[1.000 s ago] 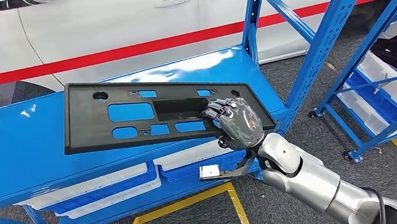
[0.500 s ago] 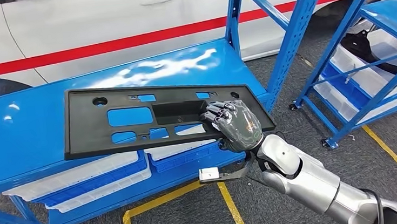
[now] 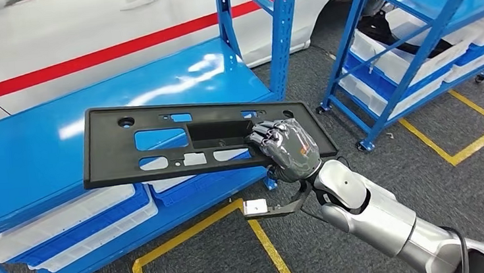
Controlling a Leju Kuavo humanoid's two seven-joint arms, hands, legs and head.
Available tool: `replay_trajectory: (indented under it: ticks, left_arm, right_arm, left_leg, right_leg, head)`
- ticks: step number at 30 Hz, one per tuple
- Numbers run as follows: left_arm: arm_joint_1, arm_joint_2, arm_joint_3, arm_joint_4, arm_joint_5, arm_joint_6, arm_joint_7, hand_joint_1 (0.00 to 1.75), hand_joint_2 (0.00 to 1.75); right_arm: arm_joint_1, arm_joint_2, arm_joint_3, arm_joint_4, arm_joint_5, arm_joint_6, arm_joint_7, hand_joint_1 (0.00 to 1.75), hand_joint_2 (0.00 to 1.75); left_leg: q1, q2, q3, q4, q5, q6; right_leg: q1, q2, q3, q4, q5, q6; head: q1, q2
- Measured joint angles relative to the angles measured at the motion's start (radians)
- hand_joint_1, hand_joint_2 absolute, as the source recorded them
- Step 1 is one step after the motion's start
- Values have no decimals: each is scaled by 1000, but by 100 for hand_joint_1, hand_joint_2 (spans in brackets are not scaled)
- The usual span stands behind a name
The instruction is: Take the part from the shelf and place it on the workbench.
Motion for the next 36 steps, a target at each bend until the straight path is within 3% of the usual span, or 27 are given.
replay_trajectory:
  ticks: [1, 2, 3, 5, 7, 9, 11, 12, 13, 15, 16, 17, 18, 19, 20, 22, 23, 24, 26, 27, 28, 30, 31, 32, 33, 34, 36]
  left_arm:
    - [1, 0, -1, 0, 0, -1, 0, 0, 175]
    - [1, 1, -1, 0, 1, -1, 0, 0, 175]
    - [1, 3, -1, 0, 4, -2, 0, 0, 175]
    - [0, 10, -1, 0, 12, -5, 0, 0, 175]
    - [-1, 24, -1, 0, 22, -13, -1, 0, 175]
    - [-3, 37, 0, 0, 32, -22, -3, 0, 175]
    - [-8, 42, 2, 0, 39, -27, -3, 0, 175]
    - [-10, 43, 2, 0, 41, -28, -3, 0, 175]
    - [-11, 45, 3, 0, 42, -28, -3, 0, 175]
    - [-8, 47, 4, 0, 44, -28, -4, 0, 175]
    - [-6, 48, 6, 0, 44, -28, -4, 0, 175]
    - [-5, 49, 7, 0, 45, -28, -4, 0, 175]
    - [-4, 49, 8, 0, 45, -28, -5, 0, 175]
    - [-4, 49, 10, 0, 46, -28, -6, 0, 175]
    - [-5, 49, 11, 0, 46, -28, -8, 0, 175]
    - [-5, 48, 13, 0, 46, -28, -11, 0, 175]
    - [-4, 48, 14, 0, 46, -28, -11, 0, 175]
    - [-4, 47, 14, 0, 46, -28, -12, 0, 175]
    - [-5, 47, 15, 0, 46, -27, -12, 0, 175]
    - [-4, 48, 16, 0, 47, -27, -12, 0, 175]
    - [-3, 48, 16, 0, 47, -27, -12, 0, 175]
    - [0, 49, 17, 0, 51, -27, -11, 0, 175]
    - [1, 50, 18, 0, 54, -28, -11, 0, 175]
    - [2, 51, 18, 0, 57, -28, -10, 0, 175]
    - [1, 52, 19, 0, 60, -29, -9, 0, 175]
    - [1, 54, 19, 0, 61, -29, -7, 0, 175]
    - [0, 56, 21, 0, 64, -30, -5, 0, 175]
  right_arm:
    - [0, 1, 0, 0, 0, 2, 0, 175, 175]
    - [-2, 4, 1, 2, 2, 6, 1, 175, 175]
    - [-6, 10, 4, 4, 5, 12, 4, 175, 175]
    - [-24, 28, 14, 11, 17, 28, 14, 175, 175]
    - [-62, 61, 36, 26, 31, 43, 33, 175, 175]
    - [-111, 105, 68, 51, 40, 53, 53, 175, 175]
    - [-147, 137, 95, 72, 42, 56, 65, 175, 175]
    - [-159, 147, 104, 80, 42, 56, 68, 175, 175]
    - [-170, 154, 112, 87, 42, 56, 71, 175, 175]
    - [-188, 167, 124, 100, 41, 57, 75, 175, 175]
    - [-194, 173, 129, 106, 40, 57, 78, 175, 175]
    - [-197, 178, 134, 110, 39, 57, 79, 175, 175]
    - [-200, 181, 139, 114, 39, 57, 80, 175, 175]
    - [-202, 183, 143, 118, 38, 57, 81, 175, 175]
    - [-205, 185, 147, 120, 37, 56, 83, 175, 175]
    - [-214, 187, 154, 122, 36, 54, 87, 175, 175]
    - [-218, 187, 156, 122, 37, 53, 90, 175, 175]
    - [-221, 187, 158, 122, 38, 52, 92, 175, 175]
    - [-223, 187, 161, 123, 41, 51, 97, 175, 175]
    - [-224, 188, 163, 124, 42, 51, 99, 175, 175]
    - [-225, 189, 165, 125, 43, 51, 100, 175, 175]
    - [-226, 198, 171, 127, 48, 51, 102, 175, 175]
    - [-227, 204, 174, 129, 51, 51, 104, 175, 175]
    - [-227, 210, 179, 133, 55, 52, 107, 175, 175]
    - [-227, 214, 183, 137, 58, 52, 109, 175, 175]
    - [-227, 217, 188, 142, 59, 53, 111, 175, 175]
    - [-228, 222, 196, 150, 60, 53, 114, 175, 175]
  left_leg:
    - [0, -6, -10, 56, -29, 2]
    - [-2, -9, -8, 90, -34, 4]
    - [-3, -11, 10, 93, -18, 8]
    - [-7, -28, 91, 3, 36, 21]
    - [-10, -60, 179, -132, 43, 35]
    - [-13, -71, 212, -199, 32, 40]
    - [-12, -53, 205, -210, 53, 47]
    - [-11, -43, 198, -215, 67, 54]
    - [-9, -32, 188, -220, 82, 60]
    - [-10, -9, 161, -221, 108, 67]
    - [-11, 3, 144, -218, 119, 66]
    - [-12, 16, 126, -214, 129, 64]
    - [-12, 29, 108, -208, 139, 62]
    - [-12, 40, 91, -202, 146, 59]
    - [-13, 50, 76, -196, 153, 56]
    - [-15, 69, 56, -185, 164, 47]
    - [-15, 79, 53, -183, 171, 41]
    - [-14, 89, 52, -184, 178, 34]
    - [-10, 98, 52, -188, 188, 20]
    - [-8, 83, 47, -181, 174, 13]
    - [-7, 58, 38, -156, 141, 8]
    - [-5, 4, 8, -54, 39, 2]
    - [-6, -7, -5, 11, -3, 2]
    - [-6, -10, -10, 60, -21, 2]
    - [-6, -11, -3, 83, -16, 3]
    - [-6, -14, 22, 71, 9, 4]
    - [-4, -44, 115, -45, 48, 10]
  right_leg:
    - [3, 10, -17, 1, 13, -2]
    - [6, 22, -36, 3, 26, -2]
    - [8, 34, -55, 5, 39, -2]
    - [10, 57, -89, 10, 65, 1]
    - [13, 80, -111, 13, 89, 8]
    - [11, 104, -121, 8, 115, 21]
    - [8, 114, -126, -3, 132, 35]
    - [7, 100, -132, 5, 115, 39]
    - [7, 77, -142, 33, 77, 43]
    - [0, 29, -170, 149, -33, 53]
    - [-4, 20, -182, 217, -69, 59]
    - [-7, 17, -184, 268, -78, 65]
    - [-10, 15, -173, 294, -65, 69]
    - [-11, 11, -145, 284, -39, 71]
    - [-12, 2, -97, 240, -19, 71]
    - [-3, -34, 14, 100, -36, 60]
    - [4, -47, 50, 45, -53, 50]
    - [11, -51, 65, 12, -66, 39]
    - [15, -35, 56, -7, -48, 17]
    - [13, -27, 48, -12, -35, 6]
    - [11, -19, 38, -18, -20, -4]
    - [9, 1, 8, -22, 10, -16]
    - [11, 13, -11, -20, 24, -18]
    - [12, 25, -30, -19, 38, -18]
    - [13, 37, -49, -17, 52, -17]
    - [13, 49, -68, -13, 65, -15]
    - [11, 71, -104, -2, 88, -6]
  head:
    - [0, 0]
    - [0, 0]
    - [0, 0]
    - [0, 0]
    - [0, 0]
    - [0, 0]
    - [0, 0]
    - [1, 0]
    - [2, 0]
    - [2, 0]
    - [2, 0]
    - [2, 0]
    - [2, 0]
    - [2, 0]
    - [2, 0]
    - [2, 0]
    - [2, 0]
    - [2, 0]
    - [2, 0]
    - [2, 0]
    - [2, 0]
    - [1, 0]
    - [1, 0]
    - [1, 0]
    - [1, 0]
    - [1, 0]
    - [1, 0]
